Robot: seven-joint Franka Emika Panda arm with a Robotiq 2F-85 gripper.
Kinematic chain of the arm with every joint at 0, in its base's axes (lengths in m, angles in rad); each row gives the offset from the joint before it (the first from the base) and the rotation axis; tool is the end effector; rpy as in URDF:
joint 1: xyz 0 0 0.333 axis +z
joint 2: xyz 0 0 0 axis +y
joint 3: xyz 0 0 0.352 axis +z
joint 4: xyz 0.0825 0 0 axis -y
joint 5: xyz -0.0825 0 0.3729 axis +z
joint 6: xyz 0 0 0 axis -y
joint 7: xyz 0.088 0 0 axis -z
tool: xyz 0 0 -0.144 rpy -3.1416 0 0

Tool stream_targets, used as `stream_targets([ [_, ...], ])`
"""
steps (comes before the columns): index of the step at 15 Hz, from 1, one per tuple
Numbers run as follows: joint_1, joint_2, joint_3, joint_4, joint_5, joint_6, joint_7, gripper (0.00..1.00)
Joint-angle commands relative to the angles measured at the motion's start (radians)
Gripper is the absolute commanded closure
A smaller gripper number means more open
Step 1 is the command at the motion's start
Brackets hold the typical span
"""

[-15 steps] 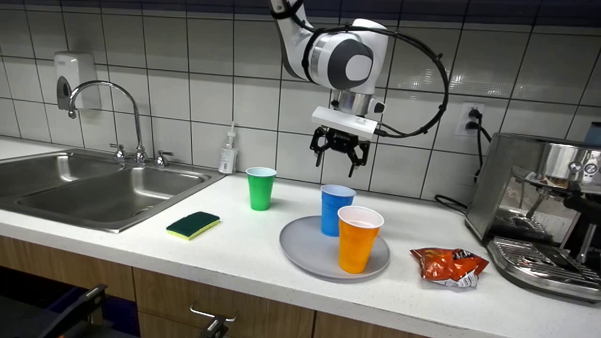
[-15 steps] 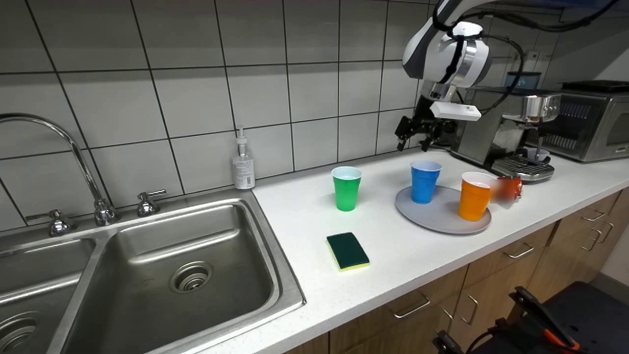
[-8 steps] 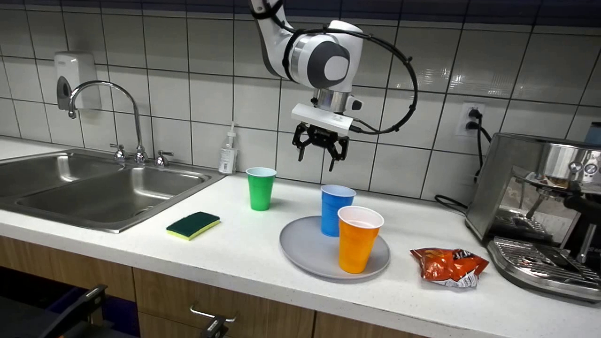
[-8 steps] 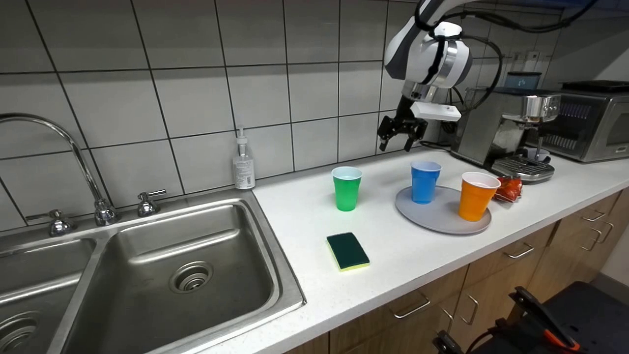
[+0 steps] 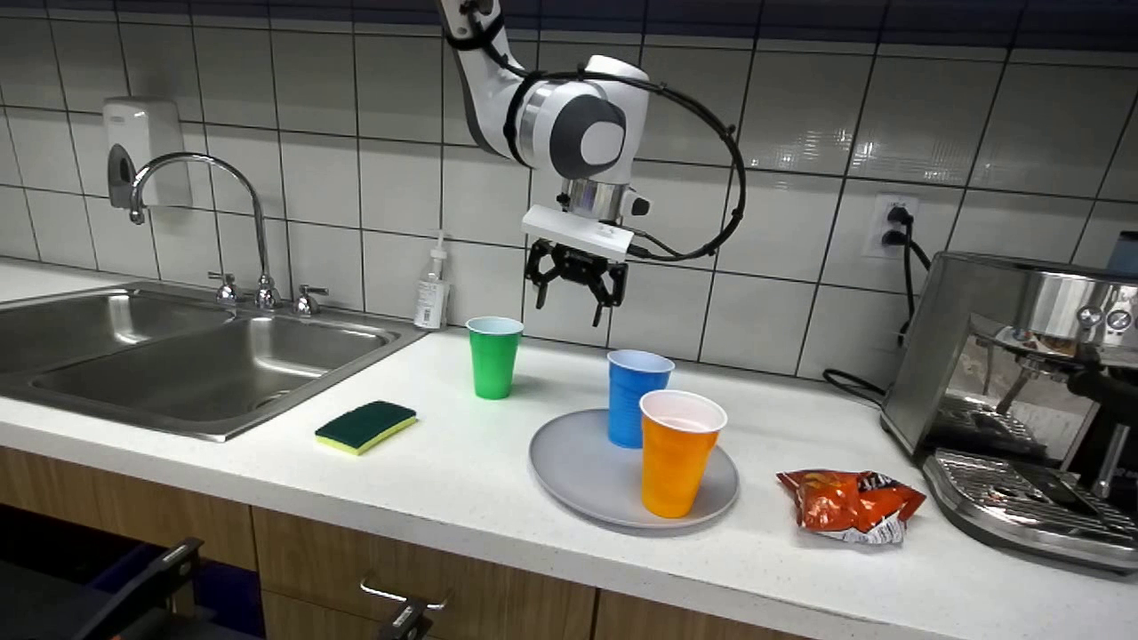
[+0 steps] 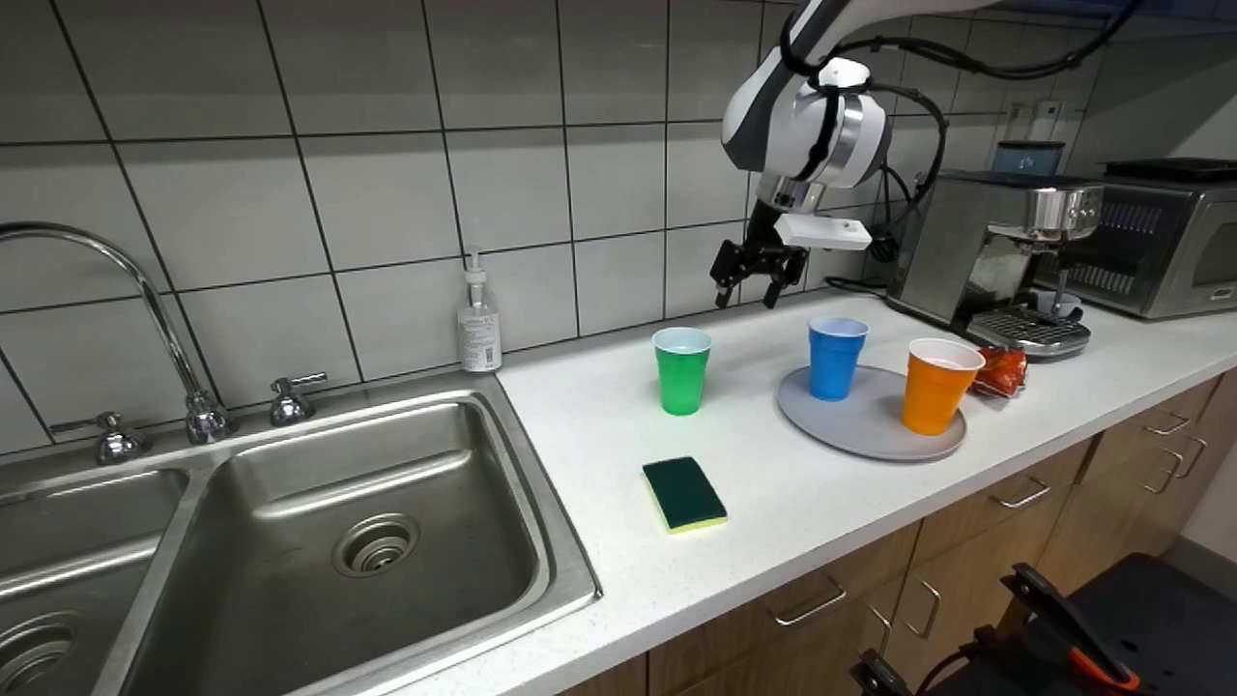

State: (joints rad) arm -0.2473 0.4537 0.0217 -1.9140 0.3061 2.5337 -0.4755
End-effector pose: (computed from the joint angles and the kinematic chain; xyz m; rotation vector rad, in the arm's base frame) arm 0.6428 -0.1454 0.2771 -2.9875 -0.0140 -0.3360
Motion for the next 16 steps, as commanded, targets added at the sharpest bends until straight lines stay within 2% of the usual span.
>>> stream_targets([
  [1,0.009,0.008,0.022,-0.003,-0.017,0.029,0.019,0.00],
  [16,0.000,0.019,0.035,-0.001,-0.015,0.018,0.009,0.00],
])
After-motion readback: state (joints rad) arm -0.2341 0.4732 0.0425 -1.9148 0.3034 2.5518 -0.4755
